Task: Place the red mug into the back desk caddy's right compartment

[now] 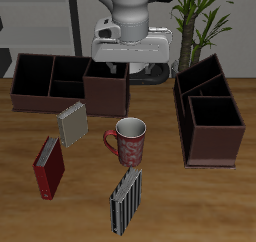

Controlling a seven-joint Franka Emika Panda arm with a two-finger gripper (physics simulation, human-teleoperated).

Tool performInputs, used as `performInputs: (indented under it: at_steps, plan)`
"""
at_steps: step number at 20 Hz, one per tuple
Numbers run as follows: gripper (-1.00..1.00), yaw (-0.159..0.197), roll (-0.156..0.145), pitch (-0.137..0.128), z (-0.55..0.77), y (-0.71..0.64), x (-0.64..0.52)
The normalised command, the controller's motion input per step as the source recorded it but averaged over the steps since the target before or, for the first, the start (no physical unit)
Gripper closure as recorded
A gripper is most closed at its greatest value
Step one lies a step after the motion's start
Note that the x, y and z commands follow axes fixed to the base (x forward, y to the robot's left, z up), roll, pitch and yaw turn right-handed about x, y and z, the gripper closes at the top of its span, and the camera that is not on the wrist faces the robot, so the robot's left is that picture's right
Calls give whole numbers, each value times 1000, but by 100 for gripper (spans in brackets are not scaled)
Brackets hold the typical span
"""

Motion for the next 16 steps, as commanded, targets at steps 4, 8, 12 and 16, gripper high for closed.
performInputs:
  at_steps: [4,8,12,16]
  plan:
    - [-100,-43,19,-24,-164,-181,-7]
    - [-100,-24,12,-74,-247,-207,6]
    - [-100,-27,45,-10,-259,-46,46]
    - [-100,-17,36,1,-335,-66,82]
